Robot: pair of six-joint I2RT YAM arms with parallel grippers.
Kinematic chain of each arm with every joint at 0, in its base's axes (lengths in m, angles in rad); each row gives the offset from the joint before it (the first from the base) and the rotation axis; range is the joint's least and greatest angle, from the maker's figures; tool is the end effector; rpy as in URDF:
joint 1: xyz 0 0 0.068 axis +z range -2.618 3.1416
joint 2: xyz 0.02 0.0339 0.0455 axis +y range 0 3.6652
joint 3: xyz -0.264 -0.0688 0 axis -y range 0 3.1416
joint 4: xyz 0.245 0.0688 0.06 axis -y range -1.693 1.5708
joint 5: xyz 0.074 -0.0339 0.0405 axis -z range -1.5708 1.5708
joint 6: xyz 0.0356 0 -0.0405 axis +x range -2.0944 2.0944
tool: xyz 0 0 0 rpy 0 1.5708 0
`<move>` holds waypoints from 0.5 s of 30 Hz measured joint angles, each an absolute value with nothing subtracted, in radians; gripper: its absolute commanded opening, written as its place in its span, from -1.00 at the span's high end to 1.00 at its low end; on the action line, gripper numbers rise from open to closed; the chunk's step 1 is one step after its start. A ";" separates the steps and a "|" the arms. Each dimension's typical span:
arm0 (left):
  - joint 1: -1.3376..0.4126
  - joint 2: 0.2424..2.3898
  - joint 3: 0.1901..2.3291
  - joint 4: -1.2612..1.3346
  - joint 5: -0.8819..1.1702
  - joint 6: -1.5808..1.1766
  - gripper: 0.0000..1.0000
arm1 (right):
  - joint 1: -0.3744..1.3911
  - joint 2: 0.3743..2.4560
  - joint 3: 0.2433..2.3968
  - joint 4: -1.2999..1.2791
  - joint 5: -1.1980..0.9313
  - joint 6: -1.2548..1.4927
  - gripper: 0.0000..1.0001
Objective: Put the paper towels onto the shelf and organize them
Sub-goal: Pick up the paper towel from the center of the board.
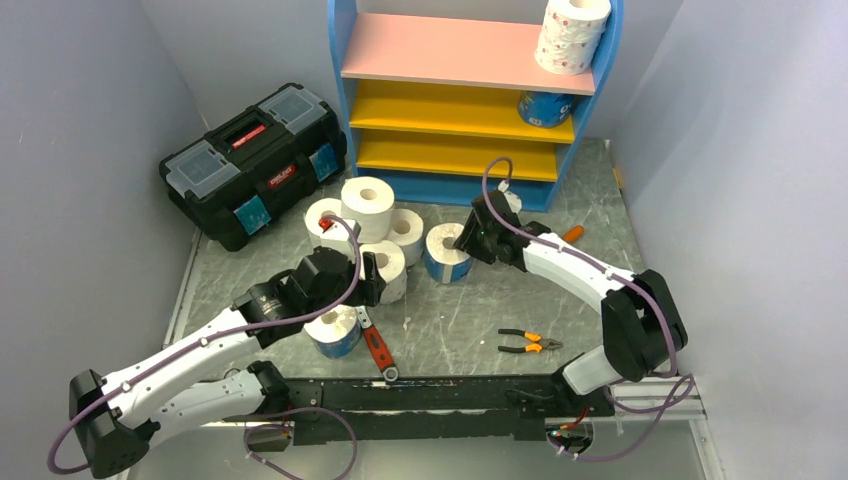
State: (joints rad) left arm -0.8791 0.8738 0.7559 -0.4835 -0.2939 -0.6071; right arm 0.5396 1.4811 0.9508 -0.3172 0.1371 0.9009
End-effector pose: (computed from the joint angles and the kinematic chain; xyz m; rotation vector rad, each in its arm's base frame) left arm 0.1291 -0.1398 0.2855 0.1276 2.1897 -0.5408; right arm 0.2688 0.1553 0.2224 0.5064 2.4160 0.4883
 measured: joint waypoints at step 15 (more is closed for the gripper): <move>-0.879 0.874 0.756 -0.496 -0.312 -0.634 -0.53 | 0.577 1.468 1.200 -0.711 0.297 1.124 0.97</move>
